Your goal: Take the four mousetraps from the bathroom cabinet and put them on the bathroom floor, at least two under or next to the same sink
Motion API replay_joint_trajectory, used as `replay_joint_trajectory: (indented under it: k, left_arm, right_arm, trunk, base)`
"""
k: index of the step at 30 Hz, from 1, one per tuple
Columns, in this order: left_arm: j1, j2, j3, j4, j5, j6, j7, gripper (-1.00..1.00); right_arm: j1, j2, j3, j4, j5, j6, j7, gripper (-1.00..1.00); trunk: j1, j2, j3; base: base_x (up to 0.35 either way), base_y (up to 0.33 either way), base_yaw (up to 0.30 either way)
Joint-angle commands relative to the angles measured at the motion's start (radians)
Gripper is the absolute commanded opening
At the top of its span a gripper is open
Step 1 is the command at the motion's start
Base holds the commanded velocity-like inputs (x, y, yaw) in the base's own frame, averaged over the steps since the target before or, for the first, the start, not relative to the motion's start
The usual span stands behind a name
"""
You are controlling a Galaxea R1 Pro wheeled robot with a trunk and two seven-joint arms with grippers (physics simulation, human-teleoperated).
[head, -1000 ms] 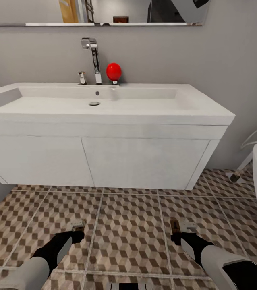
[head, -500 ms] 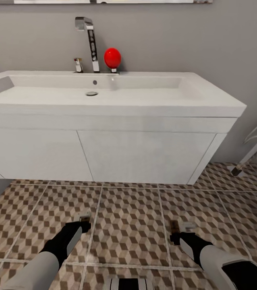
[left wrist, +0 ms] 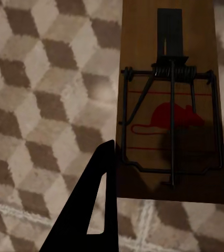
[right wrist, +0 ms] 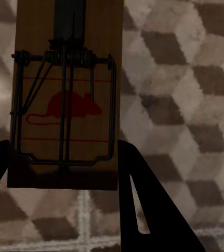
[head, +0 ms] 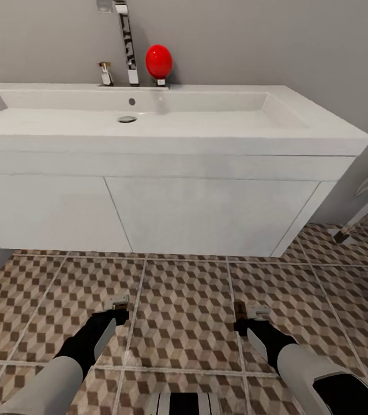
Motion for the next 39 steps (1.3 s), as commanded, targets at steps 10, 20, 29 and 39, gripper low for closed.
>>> replay_joint_trajectory:
  k: [10,20,29,39]
  left_arm:
    - [-0.002,-0.004,-0.008,-0.002,0.011,0.001,0.01,-1.0]
    - [-0.002,-0.004,-0.008,-0.007,0.011,0.001,0.011,-1.0]
    - [-0.002,-0.004,-0.007,-0.011,0.011,0.001,0.011,-1.0]
    - [-0.002,-0.004,-0.007,-0.012,0.011,0.001,0.011,-1.0]
  right_arm:
    - [0.0,-0.01,0.007,-0.077,-0.015,0.012,-0.005,-1.0]
    - [0.0,-0.007,0.007,-0.081,-0.015,0.013,-0.004,-1.0]
    - [0.0,-0.008,0.008,-0.081,-0.015,0.013,-0.003,-1.0]
    - [0.0,-0.009,0.008,-0.081,-0.013,0.014,0.001,-1.0]
  trunk:
    - [0.0,0.0,-0.001]
    - [0.0,-0.001,-0.005]
    - [0.004,-0.003,-0.039]
    - [0.006,-0.004,-0.055]
  base:
    - [0.0,0.0,0.0]
    - [0.0,0.0,0.0]
    - [0.0,0.0,0.0]
    - [0.0,0.0,0.0]
